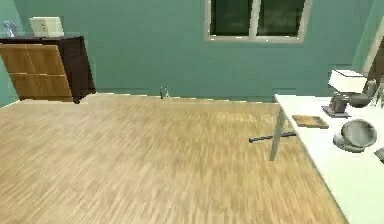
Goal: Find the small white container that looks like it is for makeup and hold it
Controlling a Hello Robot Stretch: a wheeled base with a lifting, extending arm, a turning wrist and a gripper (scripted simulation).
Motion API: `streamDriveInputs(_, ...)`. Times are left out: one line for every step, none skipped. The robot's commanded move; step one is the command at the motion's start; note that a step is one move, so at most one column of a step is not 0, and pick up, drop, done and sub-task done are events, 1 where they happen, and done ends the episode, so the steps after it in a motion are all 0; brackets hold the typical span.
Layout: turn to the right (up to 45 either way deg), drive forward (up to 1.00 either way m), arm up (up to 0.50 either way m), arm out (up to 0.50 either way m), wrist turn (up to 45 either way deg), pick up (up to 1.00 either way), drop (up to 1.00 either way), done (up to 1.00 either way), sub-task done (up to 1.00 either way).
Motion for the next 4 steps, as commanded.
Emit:
streamDriveInputs(21.0,0.00,0.00,0.00,0.0,0.00,0.00,0.00,0.00)
streamDriveInputs(0.0,0.75,0.00,0.00,0.0,0.00,0.00,0.00,0.00)
streamDriveInputs(-45.0,0.00,0.00,0.00,0.0,0.00,0.00,0.00,0.00)
streamDriveInputs(0.0,0.00,0.50,0.00,0.0,0.00,0.00,0.00,0.00)
